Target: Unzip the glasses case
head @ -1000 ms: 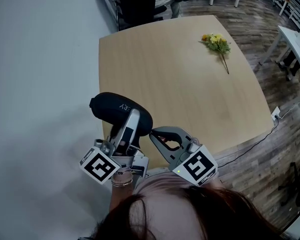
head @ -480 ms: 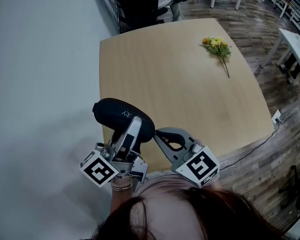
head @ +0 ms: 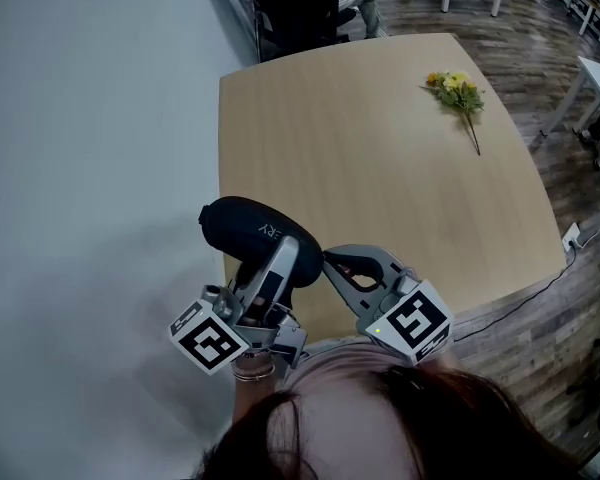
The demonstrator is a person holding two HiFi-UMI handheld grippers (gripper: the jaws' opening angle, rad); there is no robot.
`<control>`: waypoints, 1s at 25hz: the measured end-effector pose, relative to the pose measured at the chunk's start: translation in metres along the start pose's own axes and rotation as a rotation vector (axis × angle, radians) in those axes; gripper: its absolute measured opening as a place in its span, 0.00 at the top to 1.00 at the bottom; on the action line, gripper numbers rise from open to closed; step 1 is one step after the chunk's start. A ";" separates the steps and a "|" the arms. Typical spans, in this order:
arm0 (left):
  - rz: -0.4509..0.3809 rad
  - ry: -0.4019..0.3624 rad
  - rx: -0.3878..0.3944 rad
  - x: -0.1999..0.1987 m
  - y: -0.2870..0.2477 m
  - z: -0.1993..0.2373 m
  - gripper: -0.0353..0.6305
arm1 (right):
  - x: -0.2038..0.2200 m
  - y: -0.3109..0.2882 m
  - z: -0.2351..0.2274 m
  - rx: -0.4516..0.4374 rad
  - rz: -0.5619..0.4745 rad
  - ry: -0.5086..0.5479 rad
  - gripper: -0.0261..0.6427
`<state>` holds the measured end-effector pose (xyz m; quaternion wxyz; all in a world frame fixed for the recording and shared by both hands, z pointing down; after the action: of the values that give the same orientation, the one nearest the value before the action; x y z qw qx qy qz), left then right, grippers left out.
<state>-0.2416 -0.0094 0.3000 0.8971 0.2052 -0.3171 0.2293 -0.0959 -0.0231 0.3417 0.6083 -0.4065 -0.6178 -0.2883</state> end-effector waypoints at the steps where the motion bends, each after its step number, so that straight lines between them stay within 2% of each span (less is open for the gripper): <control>1: 0.003 -0.002 -0.001 0.000 0.000 0.000 0.56 | 0.000 -0.001 0.000 -0.002 -0.003 -0.001 0.94; 16: 0.085 -0.039 -0.003 -0.002 0.002 0.002 0.56 | 0.000 -0.012 -0.001 -0.012 0.014 0.065 0.94; 25: 0.148 -0.026 0.019 -0.001 0.001 0.007 0.56 | 0.006 -0.013 -0.003 -0.015 0.055 0.111 0.94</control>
<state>-0.2456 -0.0126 0.3048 0.8716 0.1924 -0.3406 0.2953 -0.1052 -0.0309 0.3498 0.6461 -0.4113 -0.5696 -0.2984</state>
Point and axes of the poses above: the fingertips, and each gripper's own axes: y backward along the fingers, z to its left, x out of its underside, the point moved 7 cm from there along y, backward along the fingers, and after that the axes turned 9 degrees about x, right-handed, at the moved point
